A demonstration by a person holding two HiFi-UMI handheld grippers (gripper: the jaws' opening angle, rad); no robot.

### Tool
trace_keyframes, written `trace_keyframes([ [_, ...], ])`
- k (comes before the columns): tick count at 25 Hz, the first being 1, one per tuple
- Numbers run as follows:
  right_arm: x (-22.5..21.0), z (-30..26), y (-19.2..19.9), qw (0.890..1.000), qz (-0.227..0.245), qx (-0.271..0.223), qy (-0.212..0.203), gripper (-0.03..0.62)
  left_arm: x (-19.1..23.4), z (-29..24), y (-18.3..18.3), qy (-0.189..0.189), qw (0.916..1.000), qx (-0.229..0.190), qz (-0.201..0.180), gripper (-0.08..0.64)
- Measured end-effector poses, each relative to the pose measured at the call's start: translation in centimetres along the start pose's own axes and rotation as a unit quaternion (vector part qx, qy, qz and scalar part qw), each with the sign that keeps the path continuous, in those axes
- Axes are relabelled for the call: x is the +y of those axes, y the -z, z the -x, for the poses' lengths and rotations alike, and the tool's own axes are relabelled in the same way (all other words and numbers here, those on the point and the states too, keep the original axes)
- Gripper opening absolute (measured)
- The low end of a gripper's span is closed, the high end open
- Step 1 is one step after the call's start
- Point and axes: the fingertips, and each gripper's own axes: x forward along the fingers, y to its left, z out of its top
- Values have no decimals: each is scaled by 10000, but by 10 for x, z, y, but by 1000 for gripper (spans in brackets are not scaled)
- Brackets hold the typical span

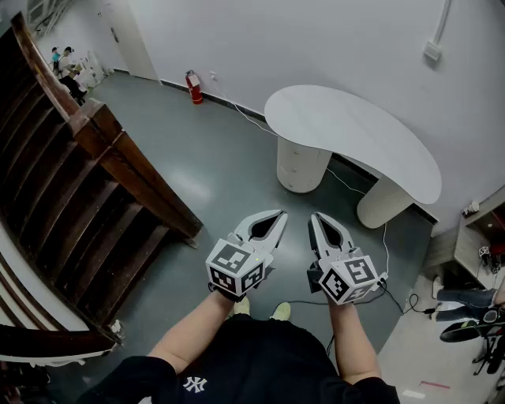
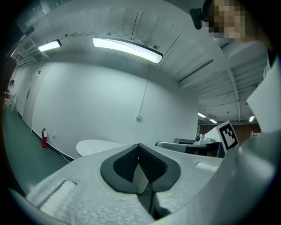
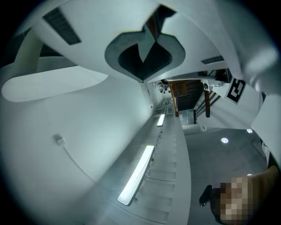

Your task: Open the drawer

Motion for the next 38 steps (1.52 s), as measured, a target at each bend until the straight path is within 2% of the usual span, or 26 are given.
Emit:
trace_keyframes([
  [5,1,4,2,9997,237,63,27,14,-2,1,3,-31,10000,21,41,8],
  [11,2,10,5,9996,255,102,7,14,-10,2,7,-21,10000,48,39,8],
  [19,-23,21,0,9990,-409,-82,-141,15,-13,-10,11,-85,9999,56,6,8],
  [24,-43,28,1,9978,-627,-140,-179,15,-6,-18,12,-232,9997,19,4,8],
  [31,-59,22,7,9972,-720,-103,-168,15,3,-29,19,-330,9994,32,94,8],
  [38,-80,-7,16,9968,-803,36,-43,17,27,-55,22,-258,9995,105,119,8],
])
